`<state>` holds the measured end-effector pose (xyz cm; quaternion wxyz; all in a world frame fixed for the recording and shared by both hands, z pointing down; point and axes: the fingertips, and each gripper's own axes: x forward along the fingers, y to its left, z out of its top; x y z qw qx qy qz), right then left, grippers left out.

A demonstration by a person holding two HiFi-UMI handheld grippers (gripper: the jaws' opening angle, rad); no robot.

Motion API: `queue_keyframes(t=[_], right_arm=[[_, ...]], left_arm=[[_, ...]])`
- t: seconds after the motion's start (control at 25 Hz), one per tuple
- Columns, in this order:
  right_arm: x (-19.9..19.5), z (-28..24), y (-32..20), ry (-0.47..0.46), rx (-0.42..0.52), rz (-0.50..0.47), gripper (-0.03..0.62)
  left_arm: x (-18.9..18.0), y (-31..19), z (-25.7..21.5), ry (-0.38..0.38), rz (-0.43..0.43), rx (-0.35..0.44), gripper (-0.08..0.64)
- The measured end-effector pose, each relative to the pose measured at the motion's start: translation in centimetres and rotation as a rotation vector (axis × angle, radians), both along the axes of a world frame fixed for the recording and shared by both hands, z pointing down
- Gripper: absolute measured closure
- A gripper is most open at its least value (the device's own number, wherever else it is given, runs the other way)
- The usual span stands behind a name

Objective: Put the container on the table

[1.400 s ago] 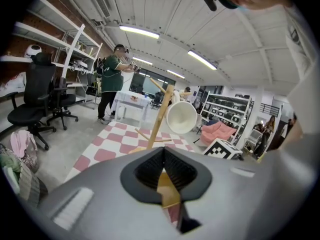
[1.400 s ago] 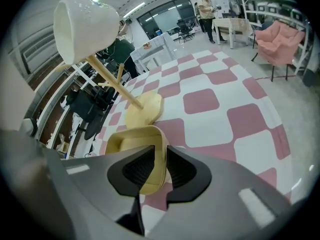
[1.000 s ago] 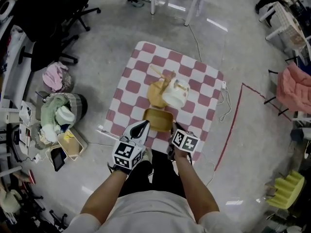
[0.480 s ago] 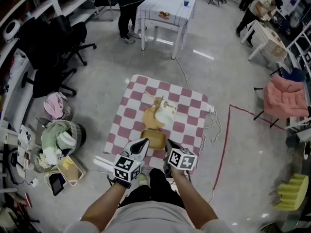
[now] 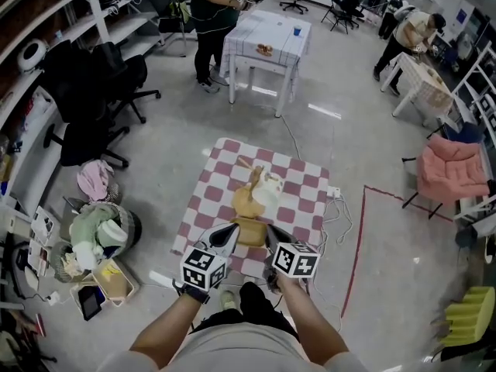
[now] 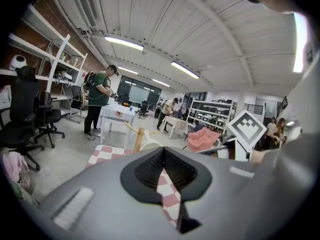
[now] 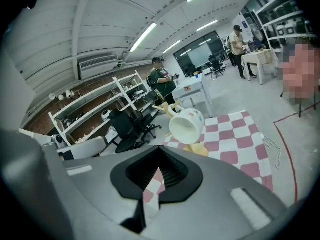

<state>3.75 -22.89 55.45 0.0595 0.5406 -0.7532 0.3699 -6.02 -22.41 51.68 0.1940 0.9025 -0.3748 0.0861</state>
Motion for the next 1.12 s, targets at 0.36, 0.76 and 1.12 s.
queue_keyframes(t=[0.36,0.76,1.12], right_arm=[[-0.9,-8.0,0.4,0.024,0.172,-0.05,0.583],[-1.8,-14.5,1.0,0.06,0.323,-0.088,0.583],[-1.9,-19.9,1.9,0.097,0.443,-0.106,0.583]], left_arm=[[-0.8,0.6,-5.6,0.032,-0.03,0.093,0.554],[-2.3,1.0,-11.2,0.063,-0.068,0.165,0.554],[-1.5,2.1,-16.2,0.084,-0.051,0.241,0.554]])
